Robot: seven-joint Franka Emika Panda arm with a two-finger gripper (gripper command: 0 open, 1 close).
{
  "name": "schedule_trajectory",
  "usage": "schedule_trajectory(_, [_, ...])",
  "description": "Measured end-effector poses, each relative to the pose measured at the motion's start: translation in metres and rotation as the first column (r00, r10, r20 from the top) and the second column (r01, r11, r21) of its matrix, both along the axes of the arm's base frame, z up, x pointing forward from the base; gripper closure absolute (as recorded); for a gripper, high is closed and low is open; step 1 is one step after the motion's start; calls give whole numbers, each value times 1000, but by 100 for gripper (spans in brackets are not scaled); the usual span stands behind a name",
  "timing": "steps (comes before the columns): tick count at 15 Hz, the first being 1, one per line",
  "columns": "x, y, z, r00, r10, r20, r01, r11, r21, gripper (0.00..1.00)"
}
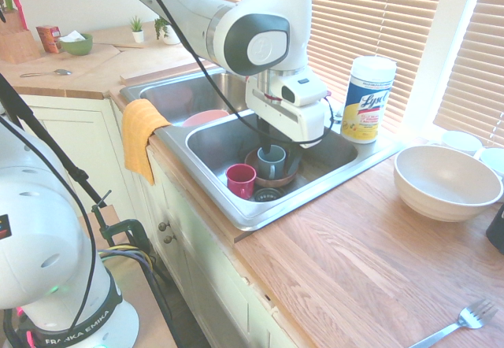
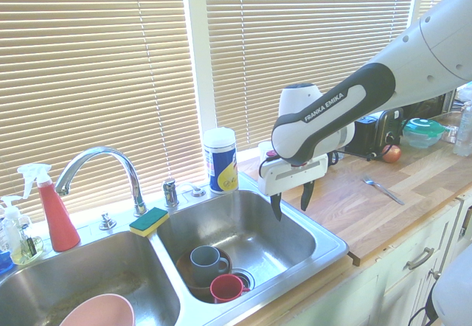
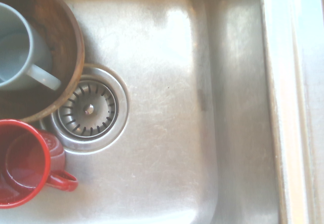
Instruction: Put the fork into the sink
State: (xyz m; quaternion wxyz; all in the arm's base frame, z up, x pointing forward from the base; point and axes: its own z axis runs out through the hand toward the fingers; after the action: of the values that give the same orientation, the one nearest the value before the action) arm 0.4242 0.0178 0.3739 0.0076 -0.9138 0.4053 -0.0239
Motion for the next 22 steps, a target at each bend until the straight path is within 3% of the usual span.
schedule_trajectory(2, [0, 0, 0, 1000, 10, -2, -10, 1000, -1, 0])
schedule_trajectory(5, [-5, -16, 11, 984, 162, -71, -162, 987, 12, 0])
schedule_trajectory(7, [-9, -59, 35, 973, 212, -89, -213, 977, 9, 0])
schedule_trajectory(9, [-15, -119, 55, 986, 155, -65, -155, 988, -3, 0])
schedule_trajectory(11, [-20, -175, 60, 999, 31, -40, -31, 1000, 1, 0])
schedule_trajectory(15, [-22, -266, 34, 987, -161, -13, 161, 987, -18, 0])
schedule_trajectory(22, [-26, -350, -9, 966, -257, -22, 257, 966, -26, 0])
